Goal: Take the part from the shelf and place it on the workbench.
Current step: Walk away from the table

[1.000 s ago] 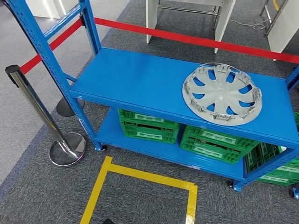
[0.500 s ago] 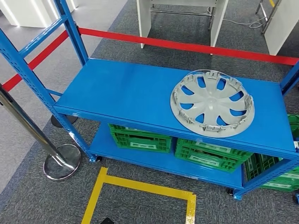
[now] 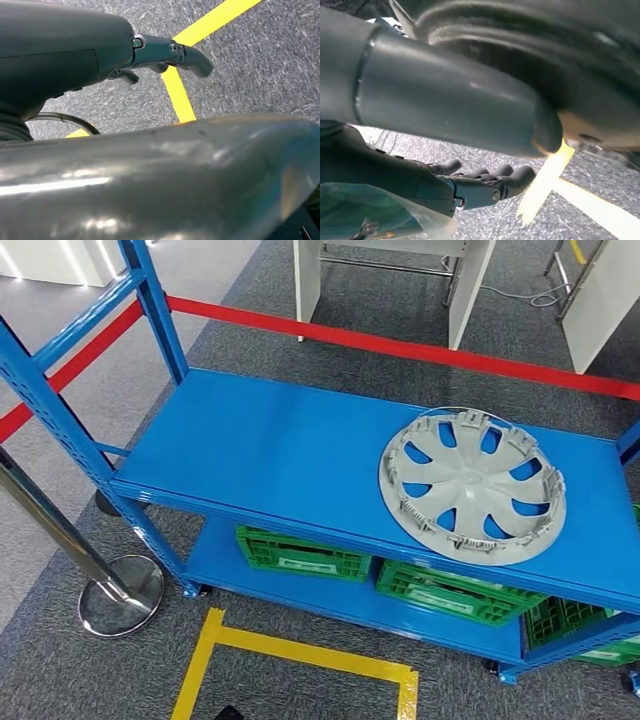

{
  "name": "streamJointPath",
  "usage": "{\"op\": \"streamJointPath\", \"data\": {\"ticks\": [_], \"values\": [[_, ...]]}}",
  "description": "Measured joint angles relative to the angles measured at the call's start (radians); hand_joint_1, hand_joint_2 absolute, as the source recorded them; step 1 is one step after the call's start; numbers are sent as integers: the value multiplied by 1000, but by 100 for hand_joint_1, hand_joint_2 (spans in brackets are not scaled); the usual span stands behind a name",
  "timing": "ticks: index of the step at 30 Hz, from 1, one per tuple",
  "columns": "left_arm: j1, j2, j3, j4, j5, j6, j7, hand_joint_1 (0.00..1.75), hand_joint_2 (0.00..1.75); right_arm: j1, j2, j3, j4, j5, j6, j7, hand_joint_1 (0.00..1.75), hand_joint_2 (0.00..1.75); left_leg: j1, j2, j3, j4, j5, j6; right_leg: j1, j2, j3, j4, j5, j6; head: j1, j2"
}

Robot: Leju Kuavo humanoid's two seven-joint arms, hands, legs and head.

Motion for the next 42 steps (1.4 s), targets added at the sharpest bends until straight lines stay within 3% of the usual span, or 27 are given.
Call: {"op": "streamJointPath", "data": {"ticks": [2, 3, 8, 10, 12, 13, 14, 15, 17, 18, 20, 22, 24, 26, 28, 29, 30, 32, 34, 38, 40, 41, 42], "values": [[0, -1, 0, 0, 0, 0, 0, 0, 0, 1, 0, 0, 0, 0, 0, 0, 0, 0, -2, -2, 17, 1, -15, -7, 1, -2, 39, -129, 87, -5, 1, 0], [-1, -1, 0, 0, 0, 0, 0, 0, 0, 0, 0, 0, 0, 0, 0, 0, 0, 0, -4, -2, 23, 1, -22, -12, 2, -3, 59, -172, 108, -10, 0, 0], [-4, 0, 0, 0, -7, 5, 0, 0, 0, -1, 0, 0, 0, -6, -4, 2, 0, 0, -6, -2, 34, 2, -39, -36, 0, -3, 88, -208, 112, -36, -7, 0], [-5, 0, 0, 0, -12, 11, 0, 0, 0, -1, 0, -1, 0, -11, -5, 3, 0, 0, -3, 0, 6, 67, -80, -47, -4, -3, 94, -214, 113, -43, -13, 0], [-6, -1, 0, 0, -15, 14, 2, 0, 0, -1, 0, -1, 0, -17, -3, 3, 0, 0, 1, 1, -59, 198, -139, -56, -3, 0, 95, -215, 111, -47, -17, 0], [-5, -1, 0, 0, -17, 14, 5, 0, 0, 0, 0, -1, 0, -20, -3, 3, 0, 0, 2, 1, -84, 246, -151, -58, -3, 5, 96, -215, 110, -48, -18, 0], [-3, -2, 0, 0, -19, 14, 9, 0, 0, 0, 0, -2, 0, -23, -2, 3, 0, 0, 4, 1, -98, 266, -145, -58, -3, 11, 98, -215, 109, -49, -18, 0], [-3, -2, 0, 0, -21, 14, 13, 0, 0, 0, 0, -2, 0, -24, -1, 4, 0, 0, 5, 0, -91, 243, -117, -57, -3, 21, 100, -214, 109, -48, -19, 0], [-3, -3, 0, 0, -23, 14, 23, 0, 0, 0, 0, -2, 0, -24, 0, 7, 0, 0, 6, -21, -40, 120, -39, -49, -4, 41, 103, -214, 107, -46, -20, 0], [-3, -4, 0, 0, -25, 14, 29, 0, 0, -2, 0, -3, 0, -24, 0, 9, 0, 0, 6, -37, -14, 58, -16, -45, -3, 52, 103, -213, 105, -42, -21, 0], [-3, -6, 0, 0, -26, 13, 39, 0, 0, -4, 0, -3, 0, -24, 1, 12, 0, 0, 4, -58, 13, -3, -6, -37, -4, 72, 99, -214, 105, -30, -23, 0], [-4, -8, 0, 0, -28, 12, 48, 0, 0, -3, 0, -3, 0, -23, 1, 15, 0, 0, 3, -44, 19, -12, -7, -28, -7, 85, 93, -217, 106, -16, -24, 0], [-5, -11, 0, 0, -29, 14, 54, 0, 87, 0, -1, -3, 0, -23, 1, 19, 0, 0, 5, -30, 26, -23, -2, -16, -7, 55, 80, -194, 88, -6, -21, 0], [-5, -14, 0, 0, -30, 17, 58, 0, 175, -2, -3, -3, 0, -22, 0, 25, 0, 0, 7, -15, 30, -28, 0, -7, -6, 12, 33, -97, 31, 0, -18, 0], [-3, -16, 0, 0, -30, 22, 63, 0, 175, -5, -3, -3, 0, -24, -2, 36, 0, 0, 6, -1, 29, -28, -2, -4, -6, 3, -32, 27, -21, 4, -18, 0], [-3, -16, 0, 0, -30, 24, 65, 0, 175, -5, -4, -4, 0, -27, -5, 43, 0, 0, 5, 4, 30, -28, -3, -4, -6, 2, -47, 53, -21, 6, -18, 0], [-3, -17, 0, 0, -30, 27, 66, 0, 175, -4, -4, -6, 0, -29, -7, 49, 0, 0, 5, 7, 31, -27, -4, -4, -7, 2, -43, 41, -1, 6, -18, 0], [-4, -19, 0, 0, -30, 30, 68, 0, 175, -3, -4, -13, 0, -34, -12, 57, 0, 0, 5, 8, 37, -27, -9, -9, -7, -3, 20, -86, 71, 3, -18, 0], [-5, -21, 0, 0, -30, 31, 69, 0, 175, -5, -4, -17, 0, -36, -15, 59, 0, 0, 2, 8, 41, -23, -15, -18, -5, -7, 78, -199, 112, -6, -18, 0], [-7, -23, 0, 0, -31, 32, 70, 0, 175, -7, -4, -20, 0, -38, -16, 62, 0, 0, 2, 8, 43, -20, -21, -38, -2, -7, 96, -223, 117, -25, -20, 0], [-8, -23, 0, 0, -31, 32, 70, 0, 175, -8, -4, -22, 0, -38, -17, 63, 0, 0, 4, 8, 23, 30, -56, -50, -5, -8, 99, -227, 119, -36, -23, 0], [-8, -23, 0, 0, -31, 33, 70, 0, 175, -8, -4, -23, 0, -38, -17, 64, 0, 0, 5, 8, -2, 86, -86, -54, -6, -8, 100, -228, 119, -40, -25, 0], [-8, -23, 0, 0, -31, 33, 70, 0, 175, -9, -4, -23, 0, -38, -16, 64, 0, 44, 6, 8, -34, 154, -118, -57, -6, -8, 100, -228, 118, -43, -27, 0]]}}
